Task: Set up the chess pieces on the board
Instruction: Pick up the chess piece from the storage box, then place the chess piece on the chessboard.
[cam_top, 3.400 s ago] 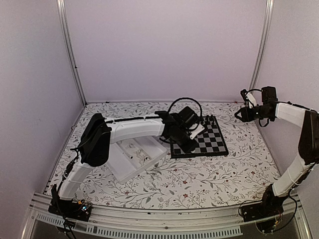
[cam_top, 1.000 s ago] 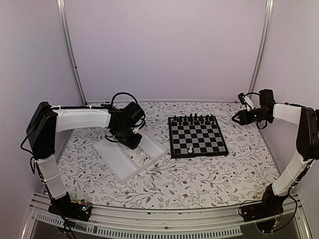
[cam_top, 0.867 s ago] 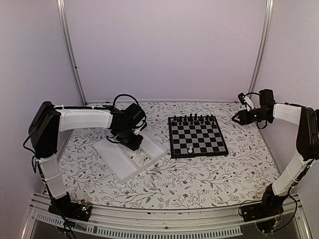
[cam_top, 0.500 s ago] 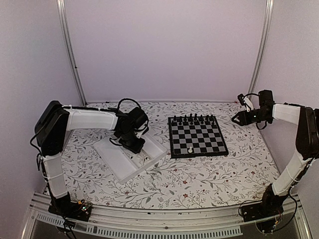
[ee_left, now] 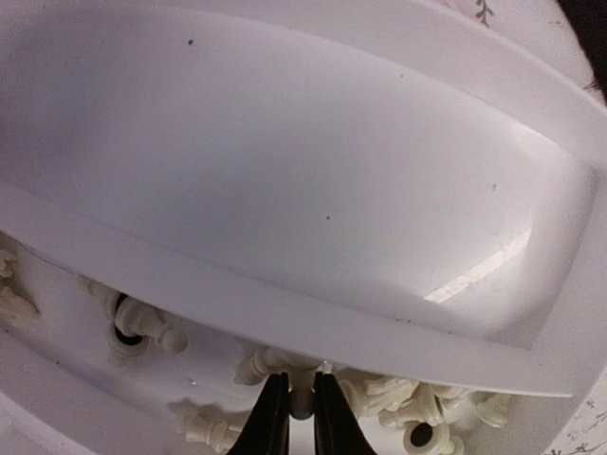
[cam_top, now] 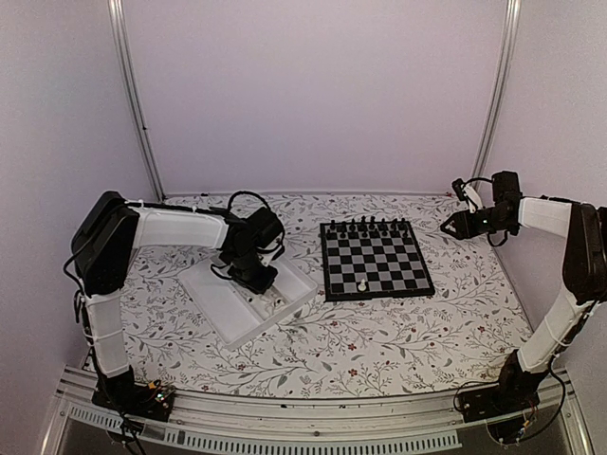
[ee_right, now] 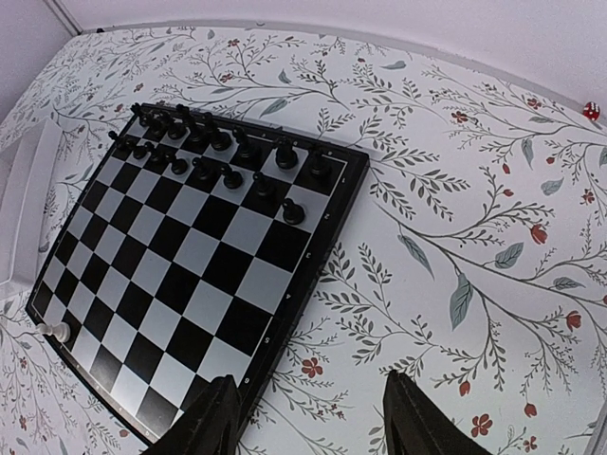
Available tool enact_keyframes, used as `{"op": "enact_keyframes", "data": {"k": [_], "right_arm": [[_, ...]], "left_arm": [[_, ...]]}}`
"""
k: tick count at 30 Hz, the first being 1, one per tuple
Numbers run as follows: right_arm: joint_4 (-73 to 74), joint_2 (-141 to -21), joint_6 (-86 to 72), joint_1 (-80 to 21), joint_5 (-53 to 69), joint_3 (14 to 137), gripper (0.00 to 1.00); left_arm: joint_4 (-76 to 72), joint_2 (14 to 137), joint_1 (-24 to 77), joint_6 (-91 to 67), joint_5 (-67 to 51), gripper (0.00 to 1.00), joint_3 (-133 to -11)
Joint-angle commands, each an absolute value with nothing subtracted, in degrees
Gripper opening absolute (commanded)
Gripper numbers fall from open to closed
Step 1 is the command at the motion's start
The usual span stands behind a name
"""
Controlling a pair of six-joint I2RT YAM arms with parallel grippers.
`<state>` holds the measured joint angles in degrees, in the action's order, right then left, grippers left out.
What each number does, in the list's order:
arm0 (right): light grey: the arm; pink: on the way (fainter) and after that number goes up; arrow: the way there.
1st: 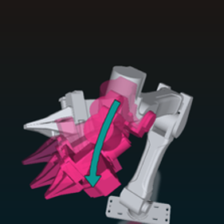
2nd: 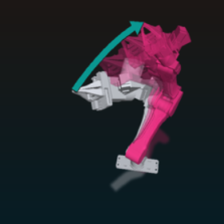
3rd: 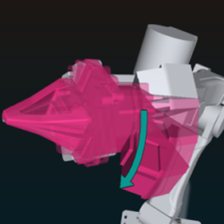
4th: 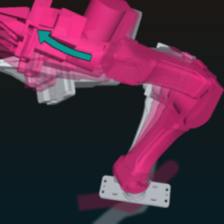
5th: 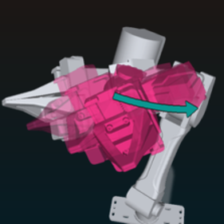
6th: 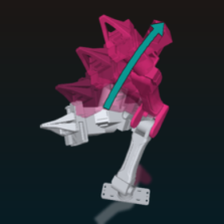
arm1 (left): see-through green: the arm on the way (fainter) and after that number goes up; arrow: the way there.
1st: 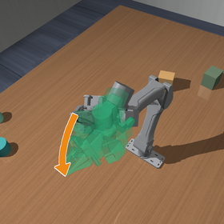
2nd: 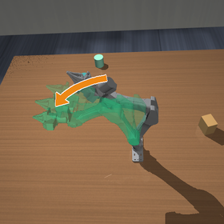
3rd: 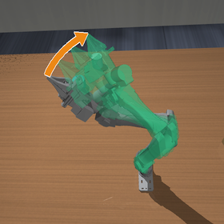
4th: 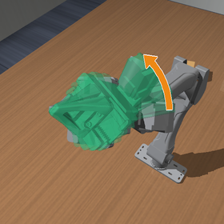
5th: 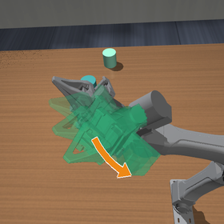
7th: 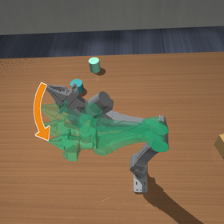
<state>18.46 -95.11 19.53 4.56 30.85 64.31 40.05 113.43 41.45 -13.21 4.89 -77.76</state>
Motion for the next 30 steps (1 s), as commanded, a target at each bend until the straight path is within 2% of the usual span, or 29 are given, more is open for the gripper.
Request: {"op": "enact_keyframes", "data": {"k": [1, 9, 14, 22, 30], "right_arm": [[18.68, -95.73, 20.13, 4.61, 31.82, 64.54, 0.55], [18.64, -96.05, 20.11, 4.62, 32.31, 64.61, 0.55], [18.88, -96.29, 20.00, 4.66, 32.69, 64.88, 0.55], [18.89, -95.54, 20.04, 4.66, 32.49, 64.73, 0.55], [18.81, -95.01, 20.21, 4.66, 32.01, 64.55, 0.55]], "left_arm": [[42.24, 113.07, 40.94, -13.02, 5.02, 0.07, -80.02], [48.59, 106.43, 41.18, -13.49, 6.87, 0.03, -81.06], [48.01, 106.68, 43.34, -12.69, 5.80, 0.03, -86.52], [45.84, 118.15, 51.18, -7.68, 3.73, 0.02, -102.74], [48.83, 130.15, 53.51, -5.11, 3.25, 0.02, -116.84]]}}
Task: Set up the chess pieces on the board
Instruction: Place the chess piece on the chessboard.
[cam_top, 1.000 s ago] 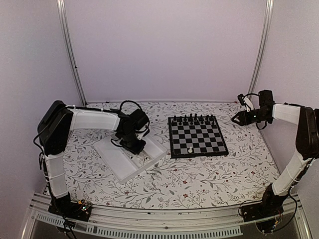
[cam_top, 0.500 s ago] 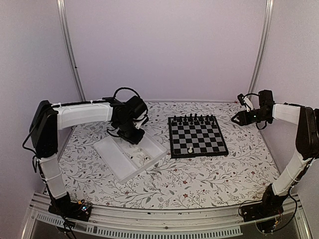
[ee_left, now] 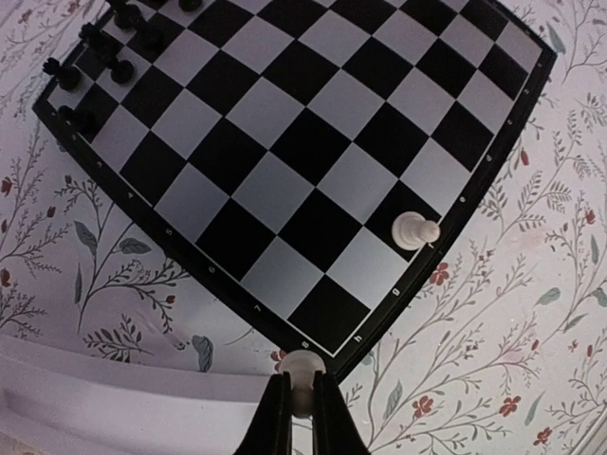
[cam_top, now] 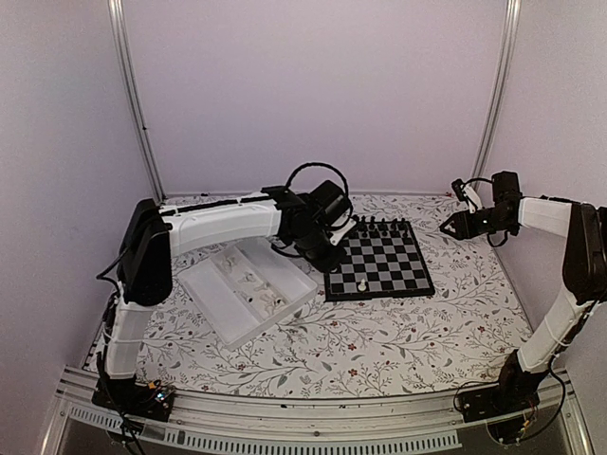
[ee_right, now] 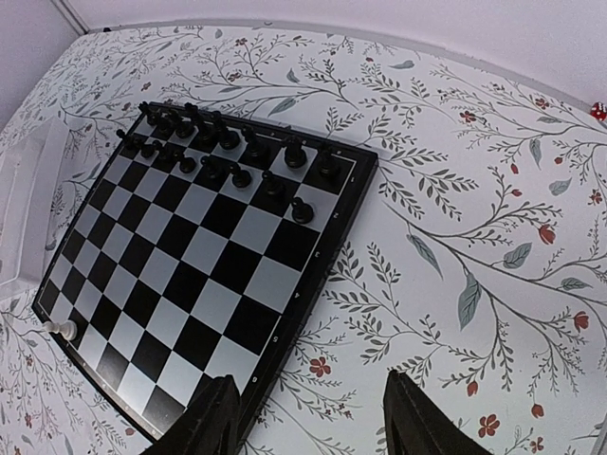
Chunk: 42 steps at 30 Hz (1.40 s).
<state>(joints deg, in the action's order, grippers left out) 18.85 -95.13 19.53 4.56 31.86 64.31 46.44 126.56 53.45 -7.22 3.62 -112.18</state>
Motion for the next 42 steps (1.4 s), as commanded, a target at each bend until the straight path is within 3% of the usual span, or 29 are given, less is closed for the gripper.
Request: {"op": "enact_keyframes", "data": {"k": [1, 16, 42], "right_arm": [[18.82, -95.02, 20.28, 4.65, 32.00, 64.54, 0.55], [19.25, -96.15, 20.57, 4.66, 32.29, 64.72, 0.56], [19.60, -97.33, 20.74, 4.64, 32.25, 65.00, 0.56]], "left_arm": [[49.32, 131.02, 53.52, -5.10, 3.39, 0.02, -117.91], [49.49, 138.79, 53.01, -4.68, 2.88, 0.02, -123.38], [49.39, 141.84, 51.77, -4.82, 0.98, 0.08, -125.56]]}}
